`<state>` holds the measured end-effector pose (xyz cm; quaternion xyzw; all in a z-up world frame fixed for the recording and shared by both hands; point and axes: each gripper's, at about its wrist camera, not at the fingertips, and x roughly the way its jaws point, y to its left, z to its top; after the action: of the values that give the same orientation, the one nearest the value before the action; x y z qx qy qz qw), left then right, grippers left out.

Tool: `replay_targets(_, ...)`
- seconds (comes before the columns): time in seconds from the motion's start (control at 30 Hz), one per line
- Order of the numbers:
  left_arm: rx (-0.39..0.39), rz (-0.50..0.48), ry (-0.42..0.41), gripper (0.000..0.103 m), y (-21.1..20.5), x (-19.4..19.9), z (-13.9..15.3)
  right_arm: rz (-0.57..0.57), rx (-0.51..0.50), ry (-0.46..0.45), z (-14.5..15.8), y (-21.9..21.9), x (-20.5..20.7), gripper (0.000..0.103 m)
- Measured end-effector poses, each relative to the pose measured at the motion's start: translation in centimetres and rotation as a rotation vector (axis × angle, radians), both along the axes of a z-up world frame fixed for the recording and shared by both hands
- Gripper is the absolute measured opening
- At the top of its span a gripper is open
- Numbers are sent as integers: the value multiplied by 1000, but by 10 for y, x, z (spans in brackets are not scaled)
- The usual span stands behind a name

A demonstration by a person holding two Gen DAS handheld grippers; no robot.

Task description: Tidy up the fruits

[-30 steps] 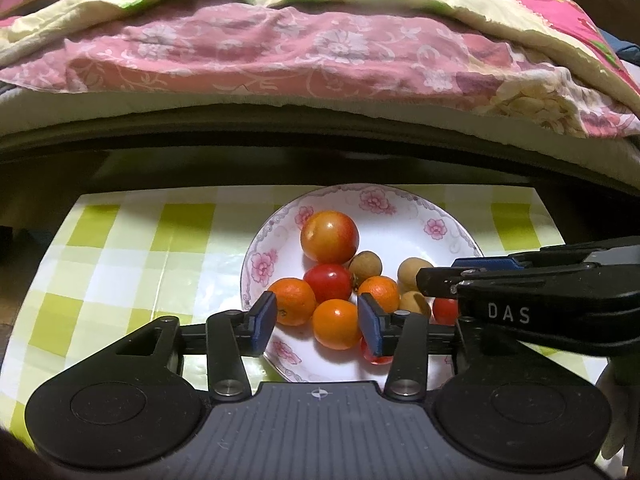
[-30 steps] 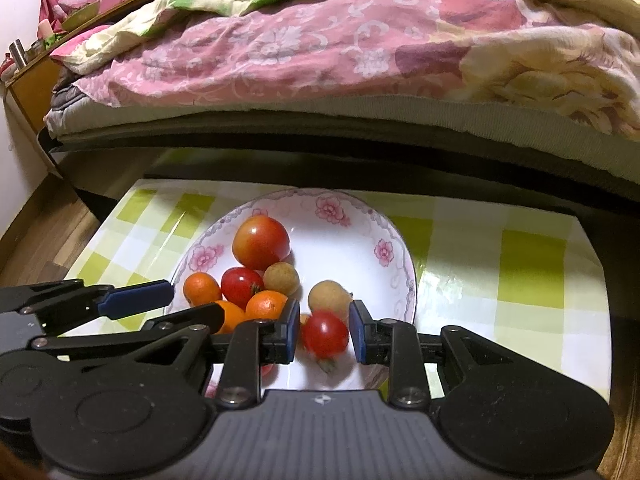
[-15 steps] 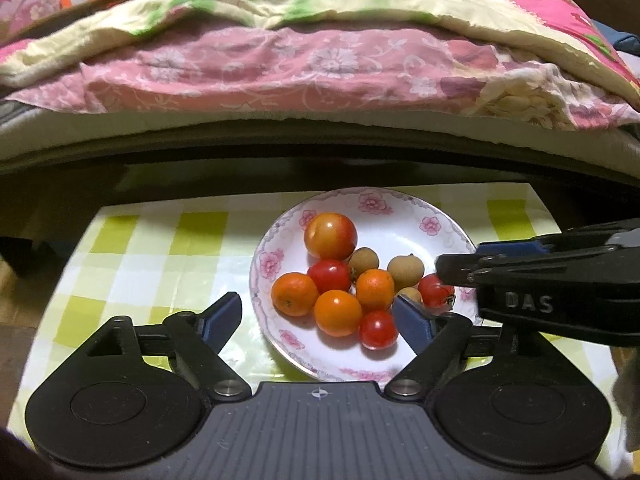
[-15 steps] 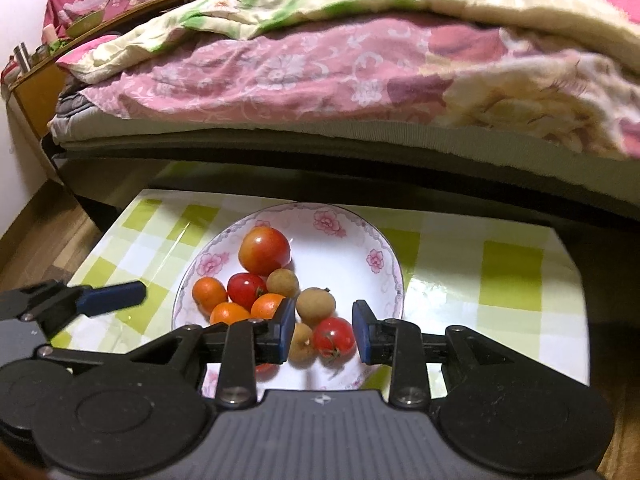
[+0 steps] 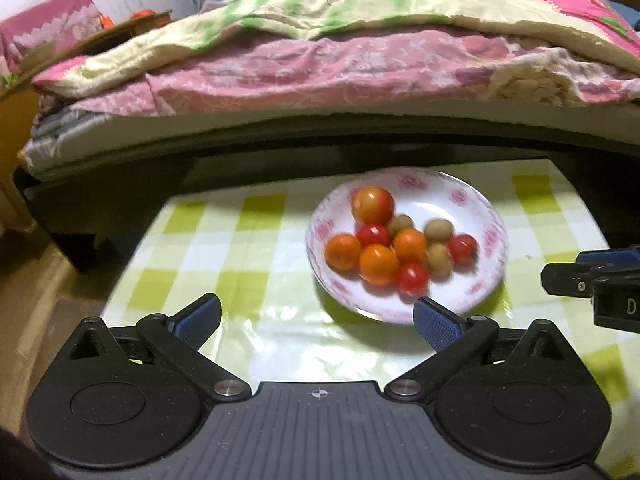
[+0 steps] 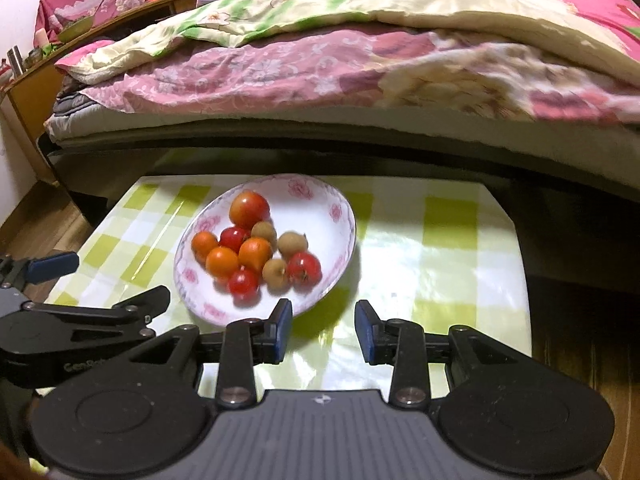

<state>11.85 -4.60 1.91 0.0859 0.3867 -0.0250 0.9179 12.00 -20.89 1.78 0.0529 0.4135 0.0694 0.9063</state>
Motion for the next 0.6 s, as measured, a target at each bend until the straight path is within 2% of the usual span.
replay_targets(0.17,-71,12,42,103,8,-21,0,0,22,10,4,1,-28,37)
replay_targets(0.4,-98,15,64,103,10,-52,1,3,37,32,2,9,-63,40)
replay_targets(0.6,-152,8,111,103,14,-72,-2,1,57,31,4,14,-89,40)
